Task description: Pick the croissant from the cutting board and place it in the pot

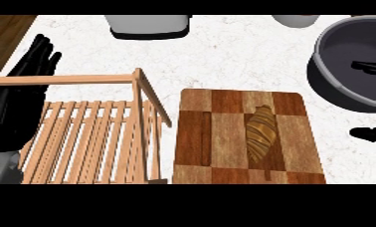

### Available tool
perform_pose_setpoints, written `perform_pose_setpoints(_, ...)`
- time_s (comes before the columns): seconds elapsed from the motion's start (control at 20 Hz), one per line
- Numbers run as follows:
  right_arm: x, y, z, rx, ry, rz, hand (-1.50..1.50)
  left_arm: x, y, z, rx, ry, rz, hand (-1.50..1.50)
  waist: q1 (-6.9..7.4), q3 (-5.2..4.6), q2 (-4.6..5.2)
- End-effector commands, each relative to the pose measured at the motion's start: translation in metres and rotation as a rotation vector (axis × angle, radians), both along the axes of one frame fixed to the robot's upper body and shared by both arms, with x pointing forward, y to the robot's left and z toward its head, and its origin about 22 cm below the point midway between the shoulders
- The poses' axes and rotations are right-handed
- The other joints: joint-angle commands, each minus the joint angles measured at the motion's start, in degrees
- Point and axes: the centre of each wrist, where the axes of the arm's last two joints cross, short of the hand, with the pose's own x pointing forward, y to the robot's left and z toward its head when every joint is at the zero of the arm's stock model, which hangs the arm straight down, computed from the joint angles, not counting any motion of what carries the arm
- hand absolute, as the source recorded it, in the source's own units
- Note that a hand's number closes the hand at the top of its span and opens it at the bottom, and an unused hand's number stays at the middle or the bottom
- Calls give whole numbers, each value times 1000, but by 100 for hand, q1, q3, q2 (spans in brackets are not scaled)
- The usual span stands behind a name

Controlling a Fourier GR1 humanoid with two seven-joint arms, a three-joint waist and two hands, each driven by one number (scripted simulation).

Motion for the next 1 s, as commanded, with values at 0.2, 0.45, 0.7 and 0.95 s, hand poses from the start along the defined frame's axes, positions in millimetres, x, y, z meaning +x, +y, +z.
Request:
perform_pose_setpoints(0.2,-2,1,24,-358,42,82,-150,20,0,-20,6,4,68,0,-116,-169,127)
perform_pose_setpoints(0.45,1,33,41,-531,70,101,-150,23,6,-14,-7,24,68,0,-93,-172,109)
perform_pose_setpoints(0.7,-7,78,35,-599,120,92,-150,20,-11,-19,-1,13,67,0,-119,-170,93)
perform_pose_setpoints(0.95,-5,105,21,-642,199,65,-150,27,-6,-27,-2,31,63,0,-87,-169,128)
